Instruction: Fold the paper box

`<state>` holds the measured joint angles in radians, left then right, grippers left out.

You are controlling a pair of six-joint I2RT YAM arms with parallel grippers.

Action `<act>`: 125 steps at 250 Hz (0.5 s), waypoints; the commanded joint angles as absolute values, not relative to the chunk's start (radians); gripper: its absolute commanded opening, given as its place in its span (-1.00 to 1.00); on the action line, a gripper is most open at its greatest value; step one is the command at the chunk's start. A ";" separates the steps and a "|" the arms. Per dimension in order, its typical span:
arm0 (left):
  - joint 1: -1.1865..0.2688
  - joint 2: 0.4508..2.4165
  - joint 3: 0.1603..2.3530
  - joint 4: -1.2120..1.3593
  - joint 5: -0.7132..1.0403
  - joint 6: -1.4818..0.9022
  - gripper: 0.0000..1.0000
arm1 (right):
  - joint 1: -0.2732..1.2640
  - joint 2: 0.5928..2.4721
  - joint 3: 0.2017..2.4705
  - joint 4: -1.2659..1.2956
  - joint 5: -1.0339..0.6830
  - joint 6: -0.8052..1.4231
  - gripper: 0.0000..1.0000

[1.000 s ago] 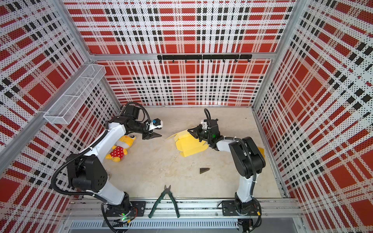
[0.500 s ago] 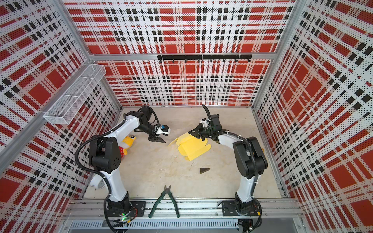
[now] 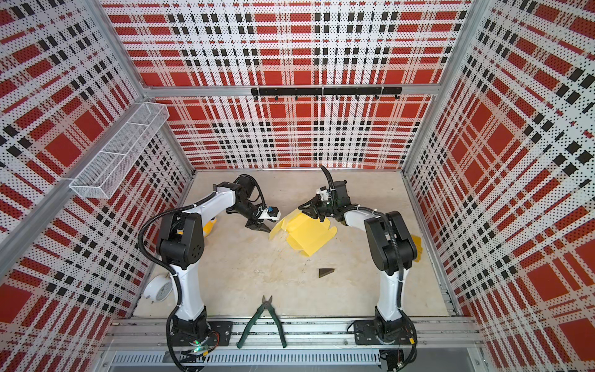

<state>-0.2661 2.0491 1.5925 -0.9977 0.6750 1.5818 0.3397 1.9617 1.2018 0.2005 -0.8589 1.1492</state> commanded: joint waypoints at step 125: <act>-0.322 1.981 1.472 -0.874 0.720 1.492 0.02 | 0.337 1.994 1.094 0.457 -0.821 1.178 -1.00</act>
<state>-0.2825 2.0354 1.5387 -0.9478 0.7181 1.5234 0.3397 1.9682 1.1160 0.3740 -0.8455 1.1831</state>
